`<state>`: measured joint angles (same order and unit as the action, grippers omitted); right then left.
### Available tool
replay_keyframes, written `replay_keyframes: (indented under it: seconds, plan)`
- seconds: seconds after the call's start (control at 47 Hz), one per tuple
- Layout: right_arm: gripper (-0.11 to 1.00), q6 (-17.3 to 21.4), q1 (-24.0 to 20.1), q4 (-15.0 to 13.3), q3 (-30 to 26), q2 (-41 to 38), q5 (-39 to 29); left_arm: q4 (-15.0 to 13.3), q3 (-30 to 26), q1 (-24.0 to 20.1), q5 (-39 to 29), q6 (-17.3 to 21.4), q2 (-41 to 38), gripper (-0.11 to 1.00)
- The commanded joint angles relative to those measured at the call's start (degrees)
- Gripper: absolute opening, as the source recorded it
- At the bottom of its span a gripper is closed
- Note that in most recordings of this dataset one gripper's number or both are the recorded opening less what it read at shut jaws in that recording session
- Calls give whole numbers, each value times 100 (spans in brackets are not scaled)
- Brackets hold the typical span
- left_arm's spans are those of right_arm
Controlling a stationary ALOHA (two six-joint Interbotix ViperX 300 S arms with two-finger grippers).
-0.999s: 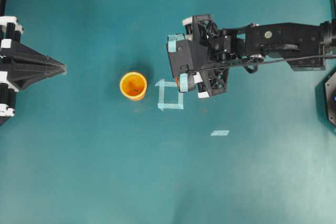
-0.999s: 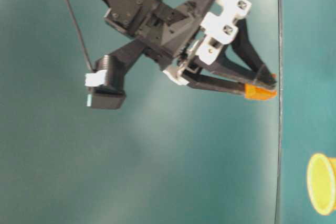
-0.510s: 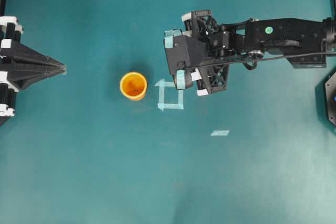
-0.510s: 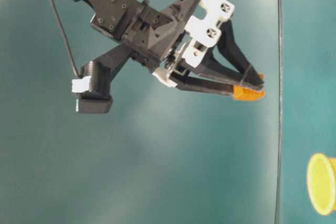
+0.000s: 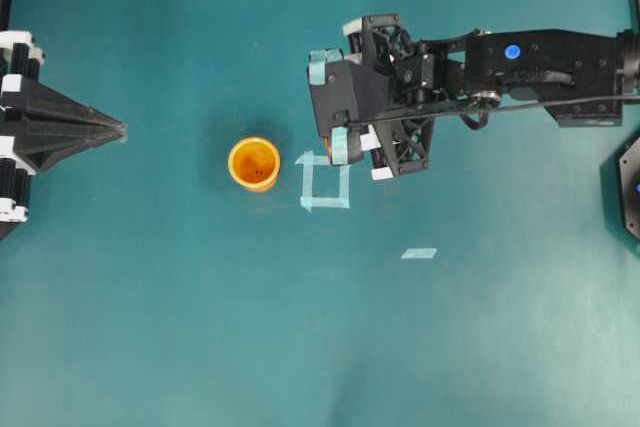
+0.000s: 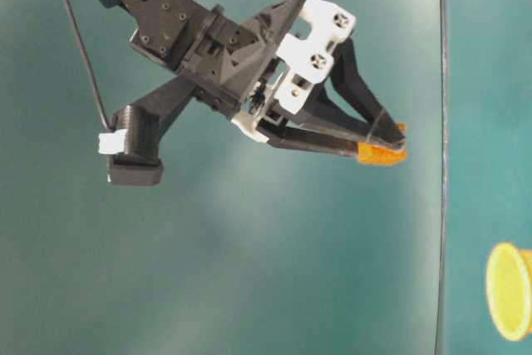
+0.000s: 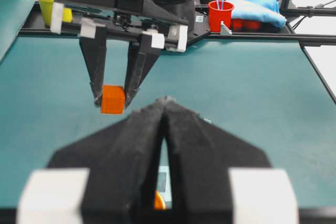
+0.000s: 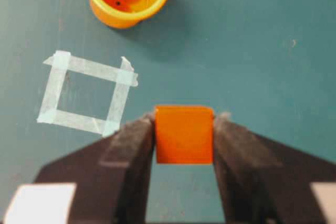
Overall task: Lift the orange block with right arm.
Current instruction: 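Raise the right gripper with the cube up off the table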
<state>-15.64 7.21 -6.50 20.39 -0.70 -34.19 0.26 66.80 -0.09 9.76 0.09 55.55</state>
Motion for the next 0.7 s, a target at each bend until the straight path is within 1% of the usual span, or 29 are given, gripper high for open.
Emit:
replay_keyframes:
  seconds: [0.0,0.191,0.404,0.68]
  plan:
    - [41,35,9,26,-176,264,-18,18,-185,-9,35,0,-44,0]
    - [41,70,9,35,-176,316,-176,18,-185,-9,35,0,-44,0]
    - [41,70,9,237,-176,378,-211,18,-185,-9,35,0,-44,0]
    - [41,141,9,325,-211,404,-211,18,-185,-9,26,0,-44,0]
